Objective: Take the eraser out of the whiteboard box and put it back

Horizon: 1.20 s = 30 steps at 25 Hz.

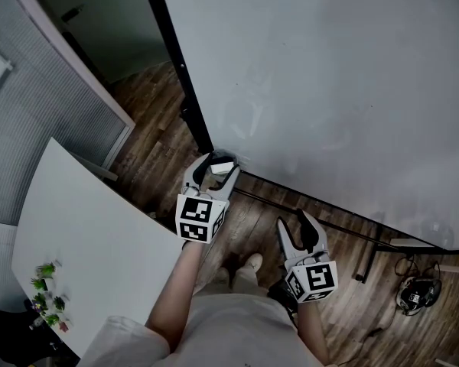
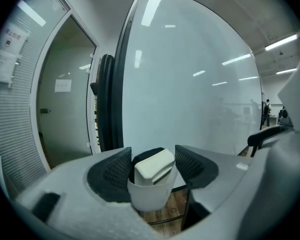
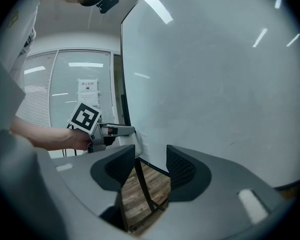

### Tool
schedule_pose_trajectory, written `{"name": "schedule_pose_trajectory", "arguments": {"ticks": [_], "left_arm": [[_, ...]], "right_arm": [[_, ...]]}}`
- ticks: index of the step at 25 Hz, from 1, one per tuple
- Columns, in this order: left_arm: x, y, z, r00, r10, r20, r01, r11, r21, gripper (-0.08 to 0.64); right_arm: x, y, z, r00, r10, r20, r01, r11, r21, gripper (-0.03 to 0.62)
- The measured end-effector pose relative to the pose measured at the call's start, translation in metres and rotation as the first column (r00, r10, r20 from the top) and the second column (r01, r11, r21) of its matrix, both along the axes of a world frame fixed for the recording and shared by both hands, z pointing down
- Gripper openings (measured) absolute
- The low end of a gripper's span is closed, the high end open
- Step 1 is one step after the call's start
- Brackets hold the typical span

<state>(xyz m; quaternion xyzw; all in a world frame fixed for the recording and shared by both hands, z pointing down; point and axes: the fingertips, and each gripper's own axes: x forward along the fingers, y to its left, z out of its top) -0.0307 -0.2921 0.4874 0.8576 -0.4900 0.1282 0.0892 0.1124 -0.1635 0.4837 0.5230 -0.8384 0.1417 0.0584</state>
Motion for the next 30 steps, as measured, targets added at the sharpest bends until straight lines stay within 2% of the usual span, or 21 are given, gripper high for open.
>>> {"name": "schedule_pose_trajectory", "arguments": {"ticks": [13, 30], "left_arm": [[0.0, 0.001, -0.002, 1.0, 0.005, 0.006, -0.005, 1.0, 0.019, 0.239], [-0.002, 0.007, -0.031, 0.999, 0.014, -0.037, -0.011, 0.997, 0.073, 0.236]], "right_arm": [[-0.002, -0.007, -0.002, 1.0, -0.018, 0.003, 0.017, 1.0, 0.007, 0.184], [-0.005, -0.004, -0.011, 1.0, -0.01, 0.013, 0.01, 0.999, 0.034, 0.181]]}}
